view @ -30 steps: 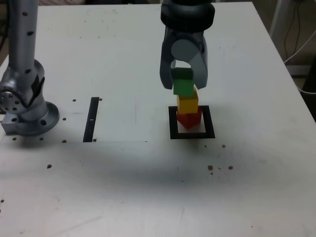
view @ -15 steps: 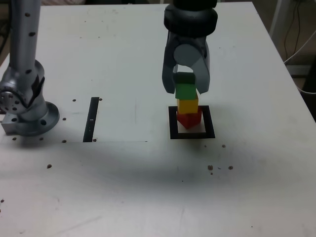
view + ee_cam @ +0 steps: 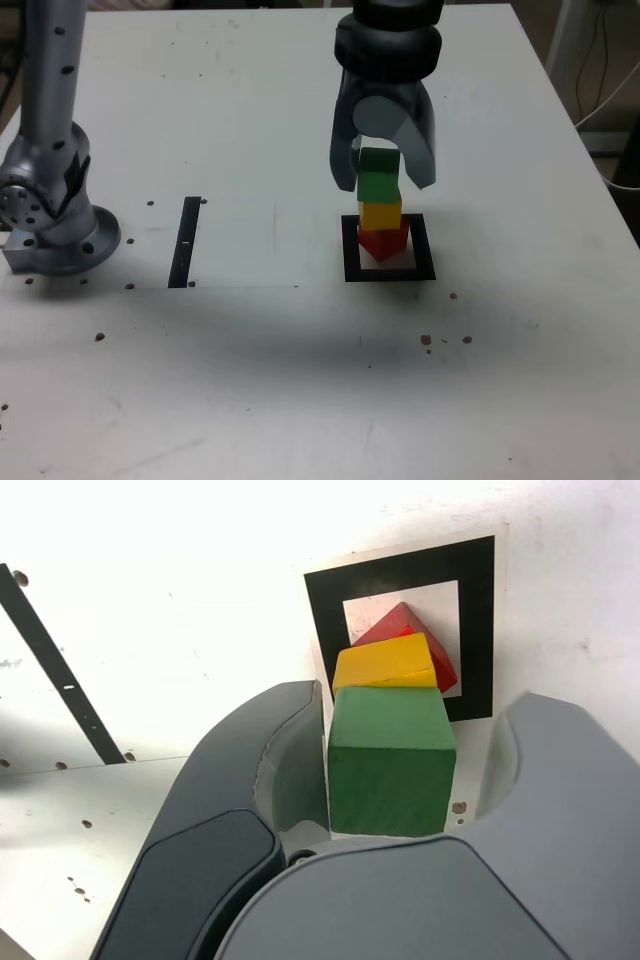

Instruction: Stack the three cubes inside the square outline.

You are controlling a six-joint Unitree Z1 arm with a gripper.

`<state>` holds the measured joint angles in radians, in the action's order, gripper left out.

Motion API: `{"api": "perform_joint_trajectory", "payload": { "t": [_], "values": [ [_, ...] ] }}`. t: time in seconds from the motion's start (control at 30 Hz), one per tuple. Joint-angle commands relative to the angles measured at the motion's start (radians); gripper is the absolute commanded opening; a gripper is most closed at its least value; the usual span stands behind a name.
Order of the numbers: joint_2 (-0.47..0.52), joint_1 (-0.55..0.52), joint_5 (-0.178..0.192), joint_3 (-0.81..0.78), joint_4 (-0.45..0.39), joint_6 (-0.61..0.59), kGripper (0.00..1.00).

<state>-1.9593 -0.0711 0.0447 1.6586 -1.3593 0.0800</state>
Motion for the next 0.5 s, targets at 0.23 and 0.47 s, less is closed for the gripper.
{"api": "perform_joint_trajectory", "payload": {
  "t": [0.23,0.47],
  "values": [
    [0.030,0.001,0.002,-0.019,-0.004,0.007,0.99],
    [0.159,0.001,-0.001,-0.069,-0.033,0.010,0.99]
  ]
}}
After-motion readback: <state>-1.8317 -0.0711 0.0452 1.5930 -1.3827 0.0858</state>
